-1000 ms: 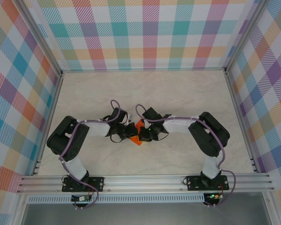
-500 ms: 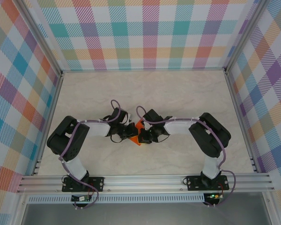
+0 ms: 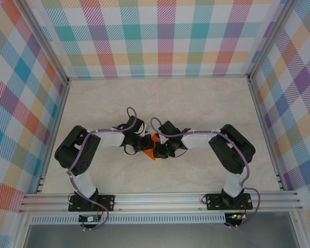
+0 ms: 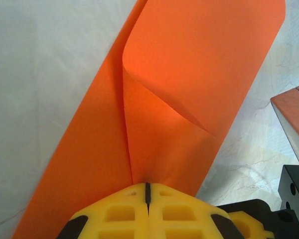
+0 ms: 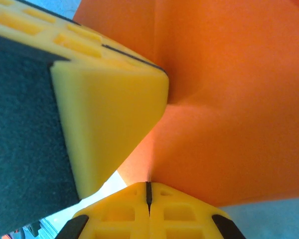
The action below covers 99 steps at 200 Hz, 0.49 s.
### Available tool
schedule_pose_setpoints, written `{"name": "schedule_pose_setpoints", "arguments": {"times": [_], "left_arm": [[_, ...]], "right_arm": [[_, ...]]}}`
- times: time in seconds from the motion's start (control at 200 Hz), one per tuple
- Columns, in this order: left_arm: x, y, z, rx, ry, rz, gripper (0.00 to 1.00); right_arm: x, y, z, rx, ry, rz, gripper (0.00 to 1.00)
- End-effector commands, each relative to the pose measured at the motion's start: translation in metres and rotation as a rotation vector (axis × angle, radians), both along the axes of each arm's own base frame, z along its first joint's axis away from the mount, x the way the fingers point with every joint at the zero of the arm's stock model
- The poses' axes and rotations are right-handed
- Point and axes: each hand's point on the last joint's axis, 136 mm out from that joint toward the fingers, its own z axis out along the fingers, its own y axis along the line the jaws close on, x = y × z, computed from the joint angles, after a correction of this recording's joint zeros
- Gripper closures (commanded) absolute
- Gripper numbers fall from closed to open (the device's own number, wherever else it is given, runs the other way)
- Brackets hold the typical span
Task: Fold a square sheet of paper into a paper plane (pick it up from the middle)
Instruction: Fold the triangle a second time at the center of the table.
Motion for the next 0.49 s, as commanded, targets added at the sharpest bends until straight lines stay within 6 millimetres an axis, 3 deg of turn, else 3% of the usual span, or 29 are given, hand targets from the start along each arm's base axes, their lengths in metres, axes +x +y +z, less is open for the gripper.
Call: {"name": "schedule_pose_setpoints", "arguments": {"times": [0.0, 0.49], "left_arm": [[0.021, 0.011, -0.015, 0.071, -0.051, 0.009, 1.00], [0.069, 0.019, -0.009, 0.059, -0.098, 0.049, 1.00]], "right_arm": [[-0.045, -0.065, -0.054, -0.287, 0.137, 0.006, 0.97], [-0.054, -0.077, -0.059, -0.324, 0.160, 0.017, 0.97]]}}
